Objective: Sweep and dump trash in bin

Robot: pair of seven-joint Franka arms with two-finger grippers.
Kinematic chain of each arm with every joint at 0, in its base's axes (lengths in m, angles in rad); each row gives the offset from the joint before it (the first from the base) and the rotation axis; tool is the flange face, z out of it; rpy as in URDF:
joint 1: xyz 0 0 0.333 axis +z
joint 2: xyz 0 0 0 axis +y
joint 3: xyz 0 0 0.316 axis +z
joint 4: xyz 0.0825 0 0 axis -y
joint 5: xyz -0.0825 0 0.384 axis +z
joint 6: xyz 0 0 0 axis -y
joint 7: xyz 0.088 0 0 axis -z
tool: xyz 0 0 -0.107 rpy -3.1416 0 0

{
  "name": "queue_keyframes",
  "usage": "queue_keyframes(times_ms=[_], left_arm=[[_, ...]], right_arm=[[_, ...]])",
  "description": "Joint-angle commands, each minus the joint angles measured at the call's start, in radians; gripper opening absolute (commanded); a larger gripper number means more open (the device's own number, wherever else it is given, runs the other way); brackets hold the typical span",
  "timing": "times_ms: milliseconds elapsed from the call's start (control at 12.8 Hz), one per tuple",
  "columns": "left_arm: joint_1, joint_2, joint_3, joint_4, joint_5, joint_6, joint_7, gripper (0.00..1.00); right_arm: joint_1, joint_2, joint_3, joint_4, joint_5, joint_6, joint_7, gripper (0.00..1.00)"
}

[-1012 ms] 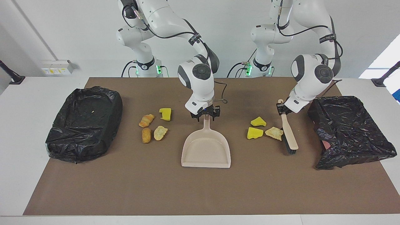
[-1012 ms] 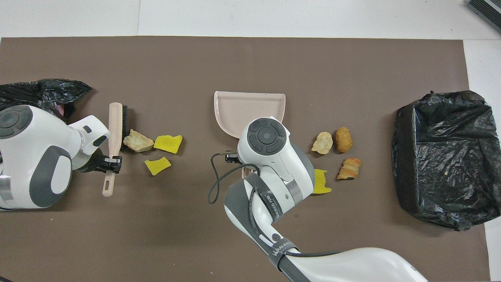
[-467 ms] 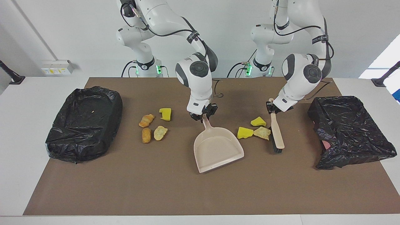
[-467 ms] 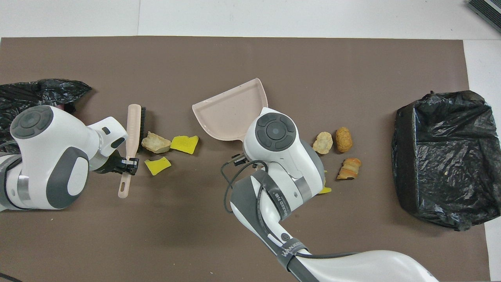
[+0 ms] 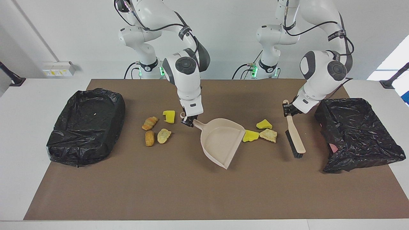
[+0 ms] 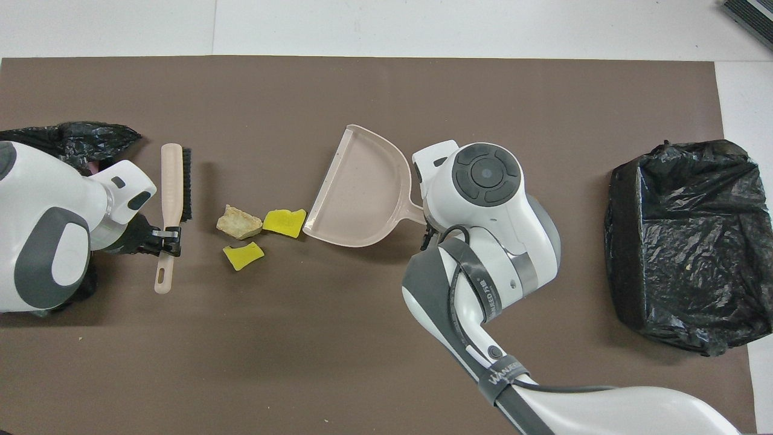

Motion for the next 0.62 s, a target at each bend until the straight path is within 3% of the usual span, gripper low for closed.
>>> queue_keyframes(times_ms=[0, 156, 545], left_arm=[[0.025, 0.003, -0.004, -0.001, 0.008, -0.015, -0.002, 0.00], [0.021, 0.000, -0.006, -0.038, 0.008, 0.006, -0.005, 0.00], [-0.097, -0.029, -0.012, -0.141, 0.008, 0.088, -0.162, 0.00]], right_arm=[[0.002, -0.022, 0.010, -0.018, -0.066, -0.042, -0.130, 0.00], [0.036, -0.039, 0.010, -0.023, -0.095, -0.107, -0.129, 0.00], [0.057, -0.006, 0.012, -0.030, -0.109, -0.067, -0.111, 0.00]])
